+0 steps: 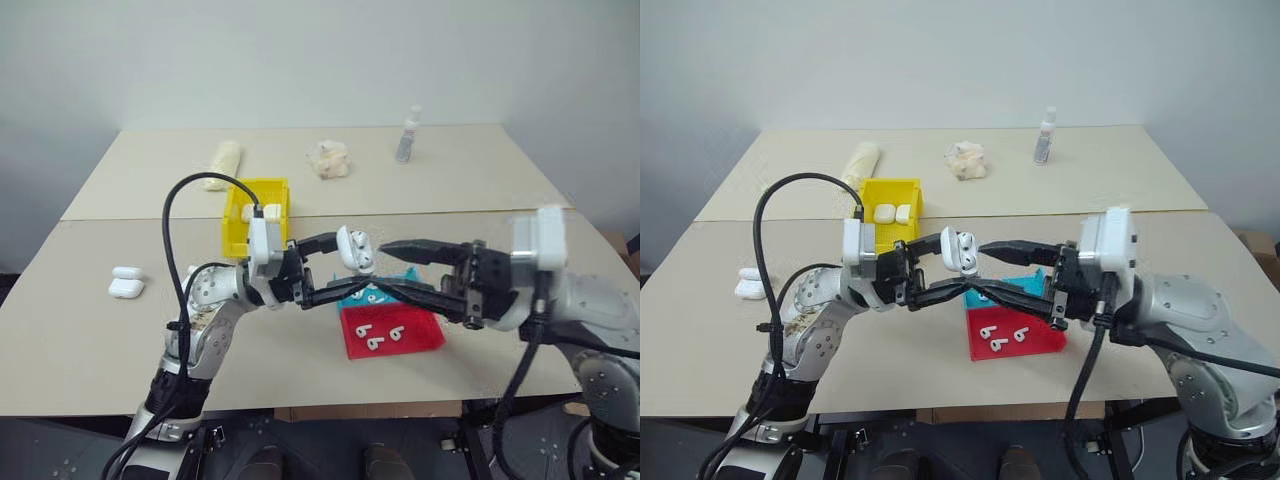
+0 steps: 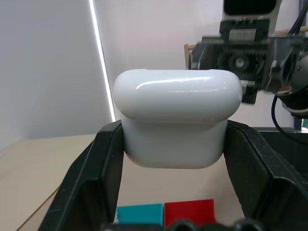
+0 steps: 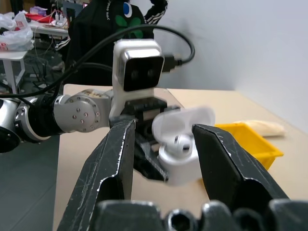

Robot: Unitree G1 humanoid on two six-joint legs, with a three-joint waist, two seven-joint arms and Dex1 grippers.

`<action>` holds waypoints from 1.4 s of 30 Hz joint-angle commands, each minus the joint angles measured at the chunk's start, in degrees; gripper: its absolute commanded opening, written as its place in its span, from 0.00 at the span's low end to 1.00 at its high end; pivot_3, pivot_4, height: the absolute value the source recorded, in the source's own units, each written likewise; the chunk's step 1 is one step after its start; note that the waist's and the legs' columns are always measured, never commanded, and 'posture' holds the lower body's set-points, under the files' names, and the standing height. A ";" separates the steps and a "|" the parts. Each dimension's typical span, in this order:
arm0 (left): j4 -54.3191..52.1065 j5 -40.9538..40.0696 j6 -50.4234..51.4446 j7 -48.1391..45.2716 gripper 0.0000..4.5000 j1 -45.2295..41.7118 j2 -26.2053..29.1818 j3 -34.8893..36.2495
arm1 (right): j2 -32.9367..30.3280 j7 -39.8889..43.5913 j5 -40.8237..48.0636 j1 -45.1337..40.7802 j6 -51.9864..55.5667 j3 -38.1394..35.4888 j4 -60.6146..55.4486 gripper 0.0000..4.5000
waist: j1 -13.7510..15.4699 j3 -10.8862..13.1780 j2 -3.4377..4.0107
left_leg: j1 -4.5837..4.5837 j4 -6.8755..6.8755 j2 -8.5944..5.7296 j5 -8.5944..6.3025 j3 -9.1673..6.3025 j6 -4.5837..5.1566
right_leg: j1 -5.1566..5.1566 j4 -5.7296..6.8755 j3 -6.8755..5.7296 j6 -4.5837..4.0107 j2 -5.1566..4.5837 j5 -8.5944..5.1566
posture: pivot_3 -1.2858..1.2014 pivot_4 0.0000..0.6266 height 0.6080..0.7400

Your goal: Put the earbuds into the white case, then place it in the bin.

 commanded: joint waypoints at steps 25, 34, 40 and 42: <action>3.44 6.57 -5.21 3.31 0.62 -3.71 -2.93 -1.25 | -4.75 -3.68 -16.69 -8.08 3.06 10.10 -0.85 0.00 | 0.24 0.00 -0.01 | -0.14 0.04 -0.02 -0.02 0.03 0.04 | -0.06 0.00 -0.06 0.00 -0.03 0.00 | 0.52 0.24 1.00; 7.80 9.92 -11.28 9.33 0.62 -5.23 -3.34 3.10 | -3.45 -4.76 -9.24 -5.59 3.32 1.03 -2.74 0.00 | 0.19 0.00 -0.01 | -0.10 0.04 -0.01 -0.02 0.01 0.04 | -0.05 0.01 -0.04 0.00 -0.02 0.00 | 0.52 0.24 1.00; 17.46 21.54 5.54 40.20 0.62 -19.49 -3.97 10.52 | -4.21 -6.63 -10.22 -0.86 4.11 -0.76 -2.10 0.00 | 0.92 0.01 -0.10 | -0.18 0.18 -0.06 -0.03 0.04 0.05 | 0.01 0.01 -0.08 0.08 -0.03 0.05 | 0.52 0.24 1.00; 22.23 24.70 3.38 44.15 0.62 -20.95 -3.09 10.79 | -3.96 -7.15 -10.78 -0.02 3.90 -0.10 -1.89 0.00 | 0.71 -0.03 -0.08 | -0.18 0.13 -0.07 -0.07 0.03 0.12 | -0.02 -0.04 -0.05 0.10 -0.03 0.05 | 0.52 0.24 1.00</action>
